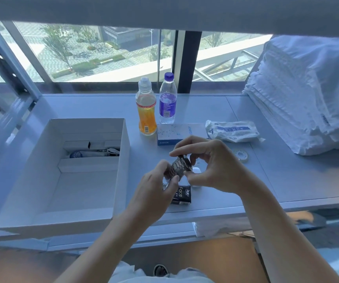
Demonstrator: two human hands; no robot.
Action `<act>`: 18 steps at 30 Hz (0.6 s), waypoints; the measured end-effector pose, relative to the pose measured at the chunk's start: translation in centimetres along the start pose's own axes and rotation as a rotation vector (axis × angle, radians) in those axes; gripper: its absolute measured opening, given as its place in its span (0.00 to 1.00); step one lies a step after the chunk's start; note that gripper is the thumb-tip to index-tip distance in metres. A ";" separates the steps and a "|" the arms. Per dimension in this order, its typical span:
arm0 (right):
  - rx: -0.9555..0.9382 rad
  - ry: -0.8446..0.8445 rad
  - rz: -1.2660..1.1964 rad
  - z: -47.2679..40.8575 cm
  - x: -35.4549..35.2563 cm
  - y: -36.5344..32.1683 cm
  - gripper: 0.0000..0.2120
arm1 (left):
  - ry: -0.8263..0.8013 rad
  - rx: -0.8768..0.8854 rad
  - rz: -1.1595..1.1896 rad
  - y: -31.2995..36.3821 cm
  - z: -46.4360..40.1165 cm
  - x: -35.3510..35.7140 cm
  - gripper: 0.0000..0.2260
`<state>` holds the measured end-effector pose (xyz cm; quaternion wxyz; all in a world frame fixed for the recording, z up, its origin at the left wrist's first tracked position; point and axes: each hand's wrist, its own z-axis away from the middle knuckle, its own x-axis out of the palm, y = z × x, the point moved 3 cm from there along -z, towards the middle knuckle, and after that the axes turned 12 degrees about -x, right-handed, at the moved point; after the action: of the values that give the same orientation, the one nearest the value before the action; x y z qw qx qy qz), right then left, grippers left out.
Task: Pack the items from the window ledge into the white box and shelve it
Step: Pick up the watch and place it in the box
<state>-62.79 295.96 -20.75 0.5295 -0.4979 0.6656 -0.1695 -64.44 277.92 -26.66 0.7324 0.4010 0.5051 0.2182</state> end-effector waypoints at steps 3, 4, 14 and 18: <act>0.032 -0.021 0.051 0.1 -0.2 0.2 0.23 | 0.003 -0.048 0.040 -0.3 0.4 -0.6 0.10; 0.039 -0.025 0.054 0.1 -0.2 0.2 0.24 | 0.003 -0.053 0.056 -0.4 0.4 -0.9 0.10; 0.044 -0.104 0.347 -0.8 1.9 -1.6 0.36 | -0.228 -0.175 0.538 -1.0 1.9 -2.3 0.16; -0.017 -0.141 0.305 -1.2 3.7 -2.0 0.35 | -0.283 -0.228 0.763 -1.2 1.8 -2.8 0.15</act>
<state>-62.63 291.61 -20.76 0.5903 -0.4064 0.6959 -0.0463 -64.01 274.54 -25.74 0.7009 0.5015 0.1876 0.4712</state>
